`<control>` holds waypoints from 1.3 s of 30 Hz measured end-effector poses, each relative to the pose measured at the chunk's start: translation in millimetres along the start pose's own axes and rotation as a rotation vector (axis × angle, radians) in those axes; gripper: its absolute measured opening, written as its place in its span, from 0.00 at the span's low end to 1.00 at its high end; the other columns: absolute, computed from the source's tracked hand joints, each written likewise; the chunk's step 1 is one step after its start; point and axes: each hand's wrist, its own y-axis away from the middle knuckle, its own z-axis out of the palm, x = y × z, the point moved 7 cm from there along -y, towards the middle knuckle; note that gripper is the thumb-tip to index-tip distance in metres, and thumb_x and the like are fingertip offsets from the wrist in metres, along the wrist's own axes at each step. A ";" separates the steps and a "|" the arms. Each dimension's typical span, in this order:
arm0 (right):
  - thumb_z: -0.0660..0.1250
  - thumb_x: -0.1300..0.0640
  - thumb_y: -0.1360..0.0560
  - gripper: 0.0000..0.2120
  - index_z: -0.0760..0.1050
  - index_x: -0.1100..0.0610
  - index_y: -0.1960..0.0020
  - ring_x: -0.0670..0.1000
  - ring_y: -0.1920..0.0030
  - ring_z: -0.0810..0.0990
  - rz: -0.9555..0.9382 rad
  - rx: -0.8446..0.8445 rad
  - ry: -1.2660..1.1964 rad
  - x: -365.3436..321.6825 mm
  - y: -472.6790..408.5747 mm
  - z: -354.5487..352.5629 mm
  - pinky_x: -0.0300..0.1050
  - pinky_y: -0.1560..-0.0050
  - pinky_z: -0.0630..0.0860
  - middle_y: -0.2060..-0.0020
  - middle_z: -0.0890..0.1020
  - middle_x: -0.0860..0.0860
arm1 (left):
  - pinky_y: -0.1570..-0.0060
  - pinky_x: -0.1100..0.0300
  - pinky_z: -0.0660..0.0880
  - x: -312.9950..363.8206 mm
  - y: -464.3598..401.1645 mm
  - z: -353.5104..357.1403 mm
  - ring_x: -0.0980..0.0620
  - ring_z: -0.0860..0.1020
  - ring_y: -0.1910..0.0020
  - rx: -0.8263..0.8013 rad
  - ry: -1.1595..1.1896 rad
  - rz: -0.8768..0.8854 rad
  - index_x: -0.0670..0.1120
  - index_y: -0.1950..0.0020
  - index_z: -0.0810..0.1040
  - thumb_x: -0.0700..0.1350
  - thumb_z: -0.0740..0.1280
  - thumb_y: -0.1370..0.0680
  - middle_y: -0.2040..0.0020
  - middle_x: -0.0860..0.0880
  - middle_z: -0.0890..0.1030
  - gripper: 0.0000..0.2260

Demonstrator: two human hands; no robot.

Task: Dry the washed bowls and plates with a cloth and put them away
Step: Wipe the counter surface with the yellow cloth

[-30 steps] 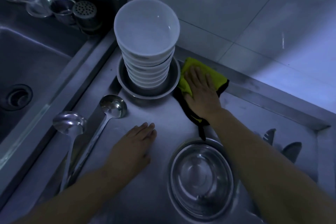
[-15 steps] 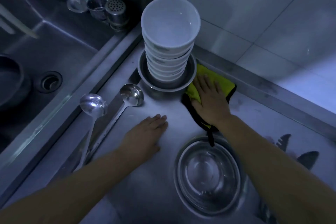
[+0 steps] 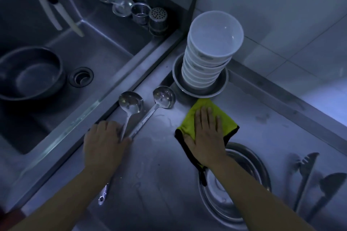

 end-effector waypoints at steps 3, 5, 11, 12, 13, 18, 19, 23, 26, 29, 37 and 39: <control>0.47 0.37 0.25 0.39 0.63 0.66 0.27 0.65 0.27 0.61 0.005 -0.020 0.018 -14.1 3.5 4.8 0.66 0.29 0.58 0.27 0.64 0.63 | 0.64 0.50 0.70 8.9 -1.4 2.8 0.41 0.75 0.64 0.005 -0.010 0.077 0.43 0.64 0.74 0.51 0.80 0.41 0.66 0.44 0.76 0.19; 0.46 0.37 0.25 0.39 0.61 0.66 0.26 0.64 0.26 0.59 0.015 -0.022 0.013 -18.6 4.5 6.7 0.66 0.29 0.57 0.26 0.62 0.63 | 0.66 0.51 0.70 17.3 -4.3 4.8 0.41 0.75 0.66 -0.007 -0.022 0.130 0.42 0.66 0.74 0.50 0.81 0.42 0.68 0.43 0.76 0.19; 0.48 0.37 0.24 0.38 0.62 0.65 0.27 0.64 0.26 0.59 0.053 0.009 -0.004 -29.8 6.0 9.8 0.66 0.29 0.58 0.27 0.62 0.63 | 0.71 0.56 0.70 37.1 -17.6 12.8 0.43 0.74 0.71 -0.023 -0.048 0.311 0.41 0.71 0.76 0.41 0.79 0.42 0.73 0.43 0.76 0.12; 0.47 0.37 0.24 0.38 0.61 0.65 0.26 0.64 0.26 0.59 0.060 0.012 -0.006 -31.1 6.1 9.9 0.66 0.29 0.58 0.26 0.61 0.63 | 0.71 0.56 0.69 37.0 -20.2 13.9 0.43 0.74 0.71 -0.033 -0.029 0.307 0.42 0.72 0.75 0.40 0.78 0.41 0.73 0.44 0.76 0.11; 0.47 0.36 0.24 0.39 0.60 0.65 0.26 0.63 0.25 0.57 0.066 0.009 -0.009 -31.9 5.8 10.1 0.65 0.28 0.56 0.26 0.60 0.62 | 0.70 0.56 0.69 35.5 -21.9 15.0 0.43 0.74 0.70 -0.048 -0.005 0.295 0.42 0.72 0.76 0.40 0.76 0.39 0.73 0.44 0.76 0.09; 0.46 0.30 0.30 0.46 0.42 0.58 0.22 0.54 0.25 0.33 0.041 -0.100 -0.076 -32.1 -0.8 16.9 0.55 0.28 0.31 0.23 0.41 0.56 | 0.66 0.58 0.63 12.3 -28.4 6.0 0.47 0.72 0.61 -0.009 0.194 0.201 0.41 0.62 0.76 0.44 0.68 0.27 0.63 0.45 0.76 0.07; 0.48 0.29 0.30 0.47 0.40 0.56 0.22 0.52 0.26 0.30 0.029 -0.127 -0.093 -34.0 -4.0 17.8 0.53 0.29 0.28 0.23 0.39 0.54 | 0.68 0.58 0.63 6.3 -29.2 1.6 0.49 0.71 0.63 -0.012 0.219 0.191 0.43 0.63 0.74 0.46 0.67 0.25 0.64 0.47 0.75 0.09; 0.54 0.28 0.29 0.48 0.38 0.54 0.22 0.51 0.26 0.30 0.031 -0.118 -0.093 -59.3 -23.2 13.4 0.53 0.28 0.28 0.23 0.38 0.51 | 0.74 0.59 0.59 -20.5 -37.3 -22.8 0.52 0.66 0.75 -0.033 0.372 0.103 0.48 0.69 0.62 0.51 0.62 0.22 0.69 0.51 0.66 0.18; 0.49 0.31 0.25 0.43 0.39 0.57 0.22 0.55 0.24 0.34 0.054 -0.057 -0.074 -90.8 -44.5 8.3 0.57 0.26 0.34 0.23 0.39 0.54 | 0.72 0.57 0.60 -41.8 -47.5 -38.5 0.53 0.69 0.72 0.001 0.375 0.074 0.49 0.66 0.65 0.46 0.63 0.23 0.67 0.51 0.69 0.12; 0.43 0.38 0.22 0.37 0.42 0.61 0.23 0.56 0.23 0.41 0.080 0.026 -0.137 -116.6 -65.8 -1.0 0.54 0.25 0.35 0.23 0.44 0.57 | 0.69 0.56 0.62 -64.8 -59.6 -49.5 0.52 0.70 0.70 0.037 0.439 0.035 0.49 0.65 0.66 0.45 0.63 0.24 0.66 0.51 0.71 0.11; 0.55 0.45 0.21 0.36 0.42 0.58 0.22 0.53 0.23 0.38 0.118 0.161 -0.420 -139.4 -116.6 -19.4 0.50 0.24 0.37 0.22 0.42 0.53 | 0.64 0.53 0.70 -123.2 -74.9 -63.9 0.49 0.75 0.66 0.079 0.498 -0.095 0.51 0.62 0.70 0.49 0.63 0.26 0.64 0.52 0.76 0.06; 0.60 0.49 0.22 0.37 0.45 0.58 0.22 0.55 0.23 0.38 0.131 0.181 -0.431 -143.7 -129.3 -25.5 0.52 0.24 0.39 0.22 0.45 0.54 | 0.66 0.54 0.68 -133.1 -75.3 -64.7 0.51 0.74 0.67 0.097 0.498 -0.102 0.51 0.64 0.69 0.48 0.63 0.27 0.65 0.53 0.74 0.07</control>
